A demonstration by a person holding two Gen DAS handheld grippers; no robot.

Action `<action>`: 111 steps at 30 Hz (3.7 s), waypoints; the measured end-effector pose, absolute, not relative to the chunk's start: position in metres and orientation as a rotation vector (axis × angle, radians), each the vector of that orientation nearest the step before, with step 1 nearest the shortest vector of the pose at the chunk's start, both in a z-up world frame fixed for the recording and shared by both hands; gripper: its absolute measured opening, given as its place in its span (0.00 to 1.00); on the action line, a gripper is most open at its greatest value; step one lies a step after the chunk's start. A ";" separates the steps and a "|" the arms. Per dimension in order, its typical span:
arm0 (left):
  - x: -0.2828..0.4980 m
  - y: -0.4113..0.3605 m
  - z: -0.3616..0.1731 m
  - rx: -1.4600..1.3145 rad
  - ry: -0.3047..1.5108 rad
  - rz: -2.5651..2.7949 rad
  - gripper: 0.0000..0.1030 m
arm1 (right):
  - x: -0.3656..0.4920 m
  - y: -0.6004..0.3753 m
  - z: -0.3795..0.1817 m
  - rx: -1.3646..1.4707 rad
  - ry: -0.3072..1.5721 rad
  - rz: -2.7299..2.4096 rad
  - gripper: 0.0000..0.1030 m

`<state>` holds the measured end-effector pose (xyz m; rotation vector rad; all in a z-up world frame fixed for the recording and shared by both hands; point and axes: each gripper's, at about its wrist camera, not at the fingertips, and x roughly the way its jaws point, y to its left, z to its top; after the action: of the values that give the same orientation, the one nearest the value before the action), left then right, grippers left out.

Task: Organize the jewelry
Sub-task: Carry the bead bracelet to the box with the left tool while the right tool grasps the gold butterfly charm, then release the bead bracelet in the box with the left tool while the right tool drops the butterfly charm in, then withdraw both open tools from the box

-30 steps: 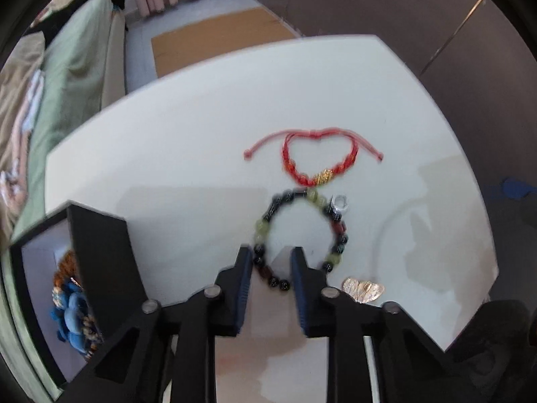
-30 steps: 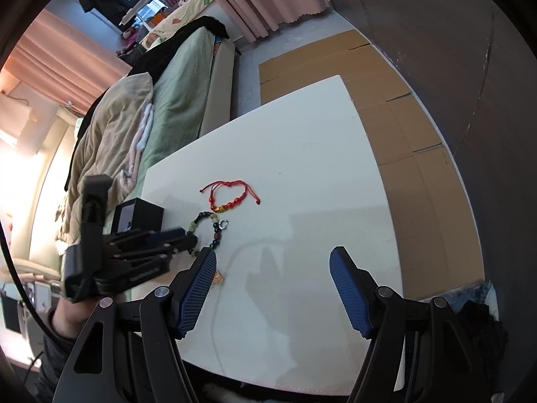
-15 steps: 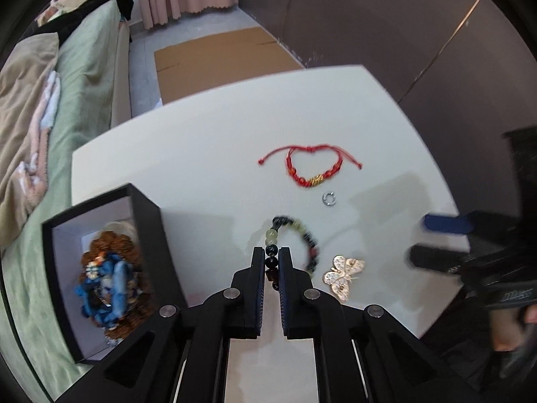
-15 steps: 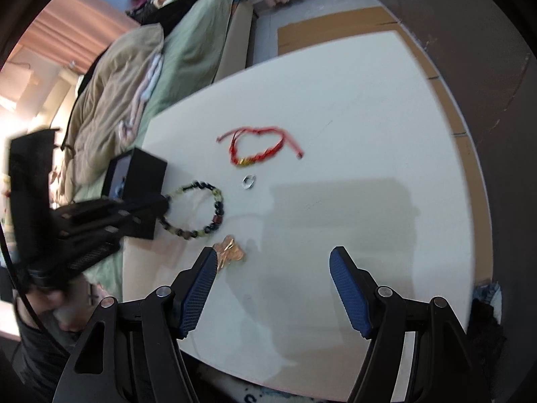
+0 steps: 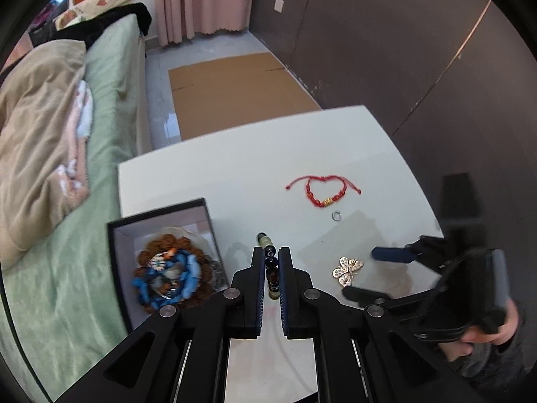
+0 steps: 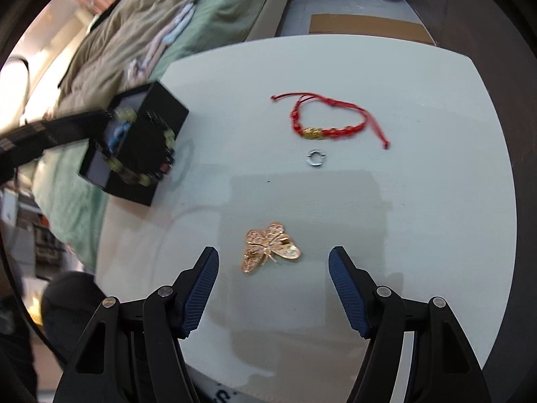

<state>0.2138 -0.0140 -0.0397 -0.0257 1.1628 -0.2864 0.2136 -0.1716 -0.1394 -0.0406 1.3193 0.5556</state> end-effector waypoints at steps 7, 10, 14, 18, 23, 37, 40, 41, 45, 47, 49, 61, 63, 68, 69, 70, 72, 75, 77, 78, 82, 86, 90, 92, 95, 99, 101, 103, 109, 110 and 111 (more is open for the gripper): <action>0.207 0.007 -0.018 -0.047 1.115 -0.260 0.07 | 0.202 -0.146 -0.144 -0.320 1.255 0.442 0.47; 0.205 0.017 -0.013 -0.062 1.107 -0.247 0.07 | 0.203 -0.153 -0.141 -0.291 1.268 0.455 0.39; 0.201 0.028 -0.009 -0.069 1.096 -0.234 0.07 | 0.204 -0.161 -0.130 -0.261 1.237 0.443 0.39; 0.197 0.040 -0.006 -0.076 1.092 -0.210 0.07 | 0.207 -0.168 -0.112 -0.188 1.204 0.450 0.39; 0.194 0.054 -0.012 -0.088 1.101 -0.185 0.07 | 0.208 -0.161 -0.087 -0.108 1.159 0.488 0.39; 0.187 0.093 -0.032 -0.149 1.178 -0.100 0.52 | 0.225 -0.093 -0.055 0.063 1.101 0.668 0.39; 0.181 0.106 -0.023 -0.174 1.154 -0.082 0.54 | 0.230 -0.079 -0.056 0.110 1.107 0.697 0.39; 0.181 0.110 -0.022 -0.180 1.152 -0.075 0.54 | 0.232 -0.075 -0.057 0.122 1.111 0.702 0.39; 0.174 0.124 -0.017 -0.189 1.142 -0.052 0.54 | 0.238 -0.062 -0.061 0.176 1.125 0.727 0.40; 0.171 0.129 -0.015 -0.187 1.138 -0.043 0.54 | 0.240 -0.056 -0.062 0.194 1.125 0.735 0.40; 0.168 0.133 -0.013 -0.185 1.136 -0.032 0.54 | 0.243 -0.051 -0.062 0.206 1.117 0.738 0.40; 0.162 0.127 0.003 -0.147 1.090 -0.039 0.54 | 0.247 -0.091 -0.058 0.223 1.117 0.601 0.72; 0.164 0.120 0.004 -0.135 1.089 -0.054 0.54 | 0.245 -0.102 -0.057 0.215 1.117 0.592 0.72; 0.173 0.096 0.004 -0.110 1.091 -0.093 0.54 | 0.241 -0.130 -0.057 0.196 1.129 0.569 0.72; 0.175 0.090 0.003 -0.101 1.092 -0.102 0.54 | 0.241 -0.136 -0.058 0.196 1.130 0.565 0.72; 0.176 0.086 0.003 -0.095 1.093 -0.107 0.54 | 0.241 -0.140 -0.058 0.198 1.130 0.563 0.72; 0.180 0.076 0.002 -0.086 1.096 -0.121 0.54 | 0.240 -0.152 -0.059 0.194 1.131 0.550 0.72; 0.186 0.060 -0.002 -0.069 1.103 -0.141 0.54 | 0.240 -0.169 -0.061 0.199 1.135 0.536 0.72; 0.190 0.049 -0.005 -0.054 1.109 -0.152 0.54 | 0.239 -0.181 -0.061 0.204 1.136 0.528 0.72; 0.192 0.043 -0.006 -0.046 1.112 -0.160 0.54 | 0.239 -0.186 -0.060 0.206 1.135 0.523 0.72; 0.202 0.021 -0.012 -0.013 1.120 -0.180 0.54 | 0.236 -0.207 -0.059 0.216 1.125 0.507 0.72; 0.210 -0.002 -0.018 0.010 1.130 -0.211 0.54 | 0.235 -0.230 -0.061 0.248 1.122 0.502 0.72; 0.219 -0.026 -0.026 0.025 1.134 -0.271 0.54 | 0.233 -0.252 -0.067 0.261 1.130 0.468 0.72; 0.222 -0.040 -0.029 0.058 1.136 -0.292 0.59 | 0.232 -0.262 -0.068 0.269 1.131 0.455 0.72; 0.228 -0.059 -0.036 0.063 1.152 -0.315 0.78 | 0.230 -0.276 -0.069 0.285 1.126 0.451 0.72; 0.238 -0.080 -0.050 0.062 1.174 -0.344 0.81 | 0.230 -0.299 -0.069 0.319 1.114 0.407 0.72; 0.244 -0.089 -0.059 0.051 1.197 -0.352 0.81 | 0.230 -0.311 -0.071 0.342 1.113 0.383 0.72; 0.250 -0.096 -0.069 0.044 1.223 -0.351 0.81 | 0.231 -0.323 -0.073 0.367 1.114 0.362 0.72; 0.265 -0.112 -0.088 0.055 1.262 -0.324 0.72 | 0.233 -0.350 -0.081 0.417 1.134 0.314 0.72; 0.266 -0.114 -0.091 0.062 1.273 -0.321 0.63 | 0.234 -0.355 -0.081 0.426 1.135 0.305 0.72; 0.268 -0.116 -0.093 0.069 1.286 -0.319 0.56 | 0.234 -0.358 -0.082 0.434 1.135 0.298 0.72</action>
<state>0.2683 -0.1163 -0.0935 0.0689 1.2858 -0.3189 0.2336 -0.3583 -0.0817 0.4340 1.1346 0.2981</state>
